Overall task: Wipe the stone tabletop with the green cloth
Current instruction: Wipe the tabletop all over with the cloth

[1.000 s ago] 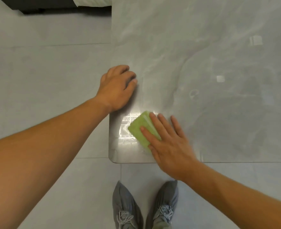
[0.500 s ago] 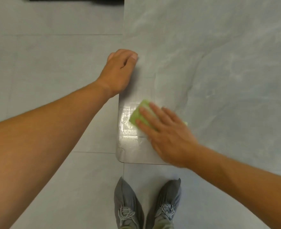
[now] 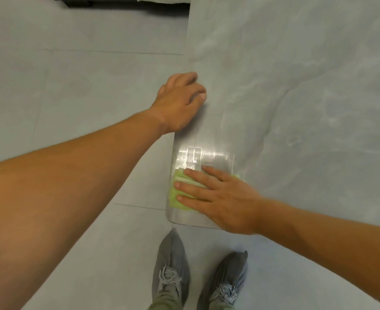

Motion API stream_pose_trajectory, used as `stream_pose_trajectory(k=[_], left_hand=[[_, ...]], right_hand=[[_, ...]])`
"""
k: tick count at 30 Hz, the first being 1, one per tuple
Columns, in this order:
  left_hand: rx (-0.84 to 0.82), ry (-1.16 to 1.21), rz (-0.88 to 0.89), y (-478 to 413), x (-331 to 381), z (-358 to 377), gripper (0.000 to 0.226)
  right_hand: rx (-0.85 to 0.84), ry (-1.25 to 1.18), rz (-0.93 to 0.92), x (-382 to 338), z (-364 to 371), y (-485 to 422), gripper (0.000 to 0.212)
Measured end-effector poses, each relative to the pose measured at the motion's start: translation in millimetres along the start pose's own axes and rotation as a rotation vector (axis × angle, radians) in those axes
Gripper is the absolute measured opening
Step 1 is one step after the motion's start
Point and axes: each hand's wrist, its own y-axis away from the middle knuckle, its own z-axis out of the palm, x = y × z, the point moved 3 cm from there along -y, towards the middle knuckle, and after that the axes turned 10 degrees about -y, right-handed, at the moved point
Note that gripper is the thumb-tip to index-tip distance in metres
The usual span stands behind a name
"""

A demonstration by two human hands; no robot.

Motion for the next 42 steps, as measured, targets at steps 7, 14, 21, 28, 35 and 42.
stream_pose_trajectory(k=[7, 14, 21, 28, 35, 42], left_hand=[[0.059, 0.108, 0.024, -23.2, -15.8, 3.4, 0.037], [0.169, 0.305, -0.022, -64.2, -32.6, -18.5, 0.031], [0.207, 0.115, -0.011, -53.7, -15.8, -0.3, 0.036], [0.184, -0.083, 0.012, -46.2, -5.7, 4.2, 0.039], [0.077, -0.112, 0.183, -10.7, 38.9, 0.4, 0.045], [-0.213, 0.121, 0.192, 10.6, 97.2, 3.6, 0.034]], right_hand=[[0.051, 0.066, 0.216, 78.9, -25.3, -18.2, 0.063], [0.235, -0.004, 0.589, 125.4, -48.2, -83.5, 0.06], [-0.055, -0.058, -0.01, -13.4, -1.4, -0.5, 0.059], [0.244, -0.058, 0.641, 105.4, -39.8, 16.5, 0.052], [0.313, -0.142, 0.952, 43.9, -20.5, 53.8, 0.061], [0.468, -0.423, 1.059, -13.1, -33.6, 122.5, 0.054]])
